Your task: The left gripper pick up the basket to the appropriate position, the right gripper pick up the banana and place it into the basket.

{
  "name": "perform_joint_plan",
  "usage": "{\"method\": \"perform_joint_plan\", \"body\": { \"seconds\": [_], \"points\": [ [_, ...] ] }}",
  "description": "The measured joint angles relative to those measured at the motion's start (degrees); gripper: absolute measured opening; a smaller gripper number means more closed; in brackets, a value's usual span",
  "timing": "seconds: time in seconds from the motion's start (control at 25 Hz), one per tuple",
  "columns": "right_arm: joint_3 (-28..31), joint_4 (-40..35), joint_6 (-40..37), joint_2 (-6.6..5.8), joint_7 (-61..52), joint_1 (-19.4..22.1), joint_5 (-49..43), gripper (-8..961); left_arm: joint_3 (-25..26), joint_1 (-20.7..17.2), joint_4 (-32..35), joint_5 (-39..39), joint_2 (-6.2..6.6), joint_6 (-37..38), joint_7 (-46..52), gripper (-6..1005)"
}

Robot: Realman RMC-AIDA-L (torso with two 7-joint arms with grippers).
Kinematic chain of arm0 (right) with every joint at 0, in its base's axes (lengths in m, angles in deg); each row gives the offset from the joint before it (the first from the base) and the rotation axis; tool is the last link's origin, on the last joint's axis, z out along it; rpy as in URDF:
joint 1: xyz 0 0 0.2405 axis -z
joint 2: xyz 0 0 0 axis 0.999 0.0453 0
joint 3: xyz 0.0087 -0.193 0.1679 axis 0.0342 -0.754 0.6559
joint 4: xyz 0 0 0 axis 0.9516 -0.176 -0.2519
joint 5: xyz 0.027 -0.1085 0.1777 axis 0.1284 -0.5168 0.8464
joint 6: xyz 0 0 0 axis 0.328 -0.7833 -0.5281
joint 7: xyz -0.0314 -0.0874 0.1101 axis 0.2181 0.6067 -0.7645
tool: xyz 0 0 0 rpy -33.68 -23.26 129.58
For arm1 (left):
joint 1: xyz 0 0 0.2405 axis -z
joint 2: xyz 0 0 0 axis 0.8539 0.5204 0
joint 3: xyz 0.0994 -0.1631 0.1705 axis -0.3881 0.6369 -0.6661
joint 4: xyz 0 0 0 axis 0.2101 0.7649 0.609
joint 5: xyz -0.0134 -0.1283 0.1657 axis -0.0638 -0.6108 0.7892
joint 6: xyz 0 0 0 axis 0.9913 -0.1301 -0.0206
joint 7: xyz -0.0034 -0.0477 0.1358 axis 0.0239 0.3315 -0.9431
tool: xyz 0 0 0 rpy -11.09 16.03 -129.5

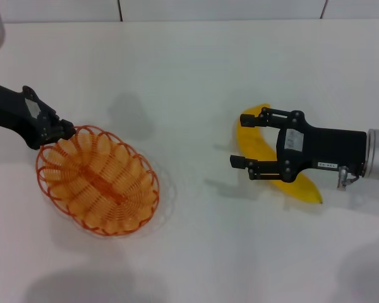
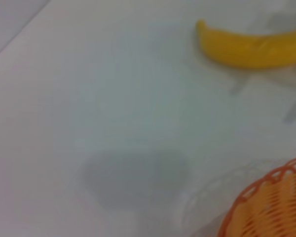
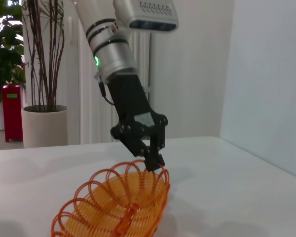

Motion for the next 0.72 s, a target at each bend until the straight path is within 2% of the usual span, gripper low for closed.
{"method": "perform_joint_plan", "body": {
  "seconds": [0.28,0.72],
  "points": [
    [0.16,0.00,0.00,0.00,0.00,0.09,-0.04,804,3.66,-0.73,0.99,-5.07,1.07,6.06,0.74,64],
    [0.17,-0.01,0.00,0.00,0.00,0.13,0.03,804,4.54,-1.90,3.30,-6.47,0.99,6.81,1.61,63]
  ]
}}
